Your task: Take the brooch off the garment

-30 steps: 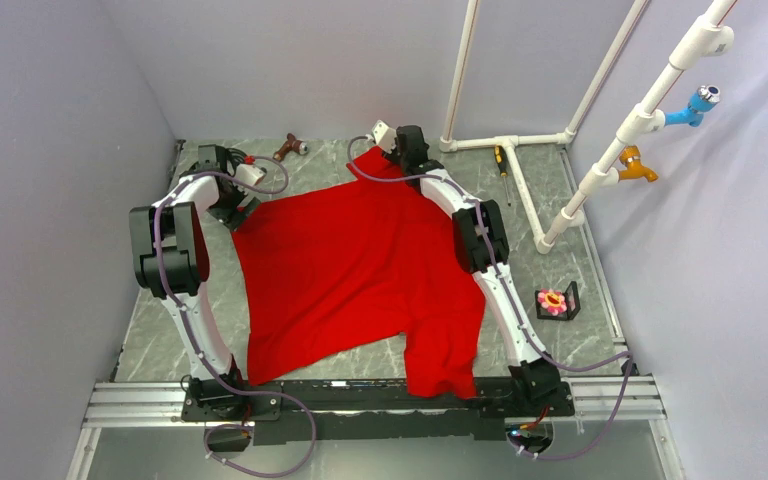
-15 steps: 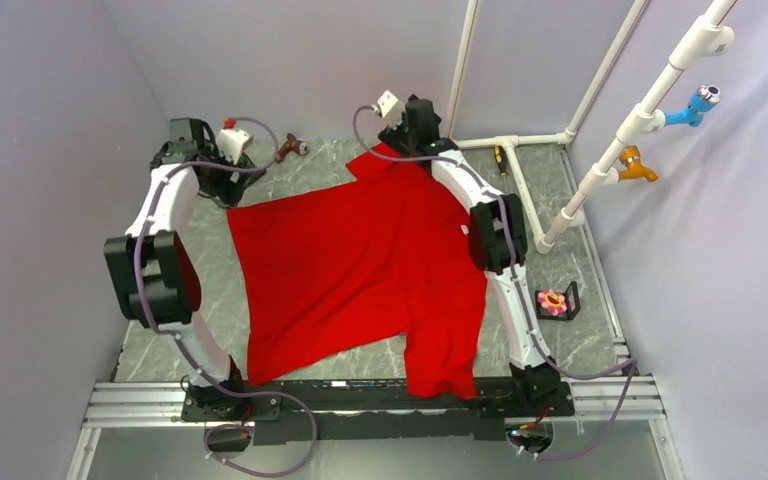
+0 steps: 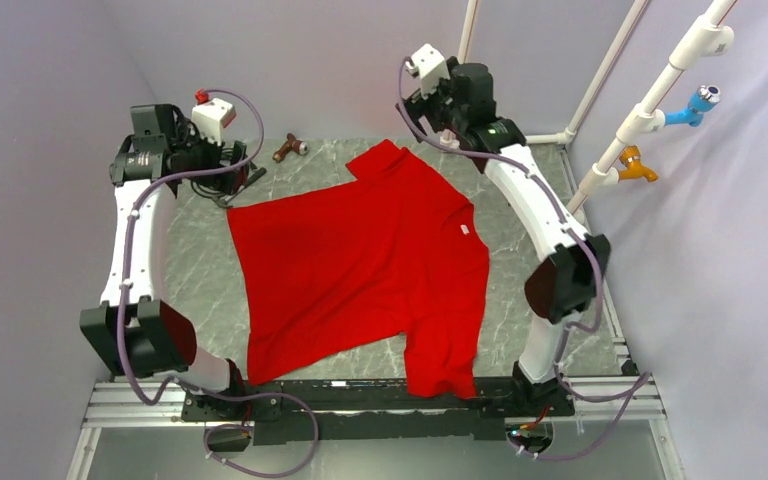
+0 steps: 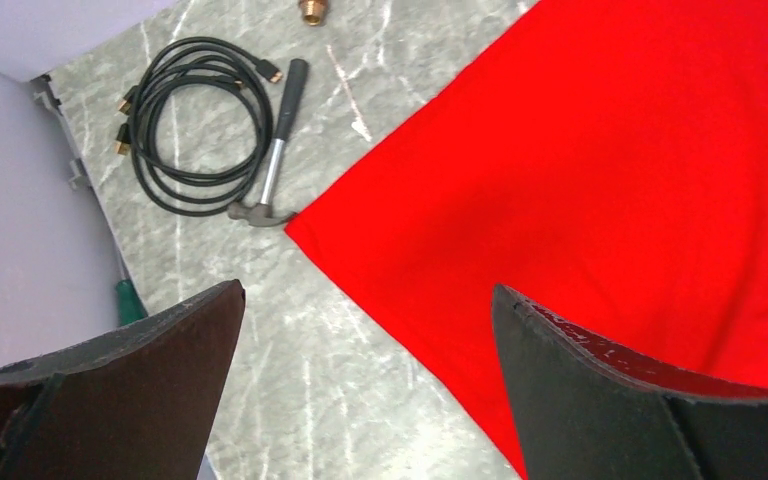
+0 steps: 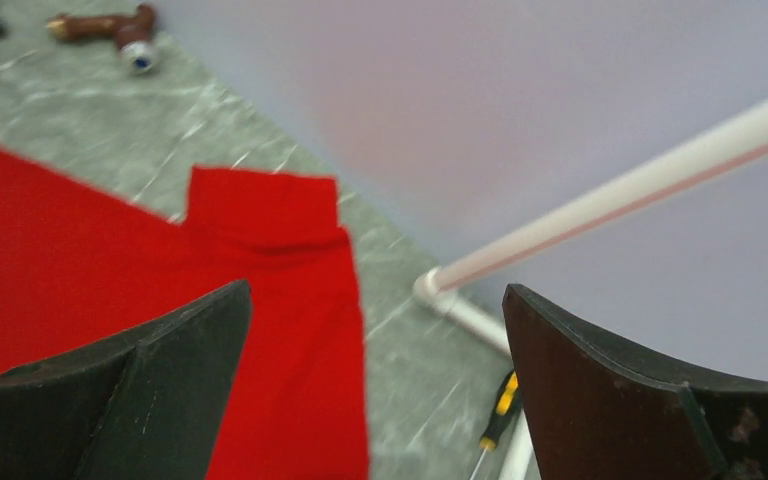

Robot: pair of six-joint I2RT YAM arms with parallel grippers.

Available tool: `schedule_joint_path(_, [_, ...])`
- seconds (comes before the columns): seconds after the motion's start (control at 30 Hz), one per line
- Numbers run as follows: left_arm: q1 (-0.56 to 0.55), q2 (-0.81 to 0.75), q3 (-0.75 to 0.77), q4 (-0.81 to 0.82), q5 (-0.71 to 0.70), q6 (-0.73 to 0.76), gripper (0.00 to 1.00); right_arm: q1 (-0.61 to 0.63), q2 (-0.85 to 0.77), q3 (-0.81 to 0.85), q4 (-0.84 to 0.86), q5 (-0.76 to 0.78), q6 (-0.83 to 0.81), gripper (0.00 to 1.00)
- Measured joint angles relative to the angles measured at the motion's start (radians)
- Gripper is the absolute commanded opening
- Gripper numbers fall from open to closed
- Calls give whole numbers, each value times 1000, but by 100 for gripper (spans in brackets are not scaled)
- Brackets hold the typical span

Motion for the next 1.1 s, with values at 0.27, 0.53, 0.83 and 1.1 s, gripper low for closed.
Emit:
schedule_joint_path(0.27, [0, -182, -87, -50, 49, -66, 99, -19, -385, -452, -93, -58, 156, 100])
schedule_joint_path(0.53, [-13, -349, -330, -66, 9, -54, 100, -53, -728, -866, -173, -87, 248, 100])
schedule_joint_path(0.83, [-47, -449, -619, -77, -68, -68, 99, -150, -910, -1138, -200, -95, 272, 100])
schedule_joint_path(1.1, [-49, -473, -672, -61, -93, -129, 99, -238, -927, -1155, -199, -106, 284, 100])
